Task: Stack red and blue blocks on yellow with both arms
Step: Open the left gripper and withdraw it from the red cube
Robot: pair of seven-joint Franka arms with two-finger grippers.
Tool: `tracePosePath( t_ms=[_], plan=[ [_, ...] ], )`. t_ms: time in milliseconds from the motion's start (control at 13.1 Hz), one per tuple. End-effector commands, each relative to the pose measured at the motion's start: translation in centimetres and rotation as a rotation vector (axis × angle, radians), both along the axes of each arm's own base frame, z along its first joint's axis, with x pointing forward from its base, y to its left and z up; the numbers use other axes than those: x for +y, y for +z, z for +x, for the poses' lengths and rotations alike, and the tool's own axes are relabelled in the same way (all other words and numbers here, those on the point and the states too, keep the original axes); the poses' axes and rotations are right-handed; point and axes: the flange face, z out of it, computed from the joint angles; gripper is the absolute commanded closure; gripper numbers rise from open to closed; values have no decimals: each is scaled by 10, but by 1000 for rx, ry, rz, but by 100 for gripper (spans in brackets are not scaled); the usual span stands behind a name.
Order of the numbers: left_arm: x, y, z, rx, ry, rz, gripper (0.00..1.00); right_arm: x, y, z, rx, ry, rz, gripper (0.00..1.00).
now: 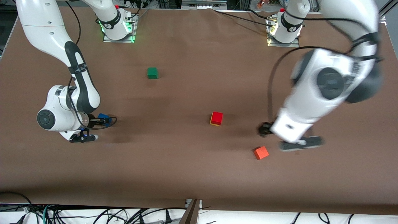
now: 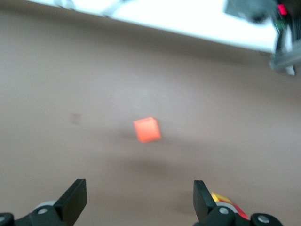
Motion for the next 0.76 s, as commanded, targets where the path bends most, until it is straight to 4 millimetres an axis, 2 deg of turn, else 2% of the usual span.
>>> tracePosePath(
  t_ms=[0,152,305,457,534,686],
  plan=[
    [63,29,-1,-22,31,22,0,-3,3,-1,-5,-18,23,24],
    [110,34,-1,2,16,35,0,-2,3,-1,-3,-45,49,22],
    [134,37,-8,47,-2,46,0,-1,9,2,-9,-44,51,22],
    [147,47,-17,77,-6,45,0,-2,6,2,-4,-45,50,20],
    [160,49,-24,115,-4,50,0,-2,5,1,-4,-46,52,19],
    [169,53,-35,156,-16,53,0,-4,4,1,-6,-49,50,19]
  ],
)
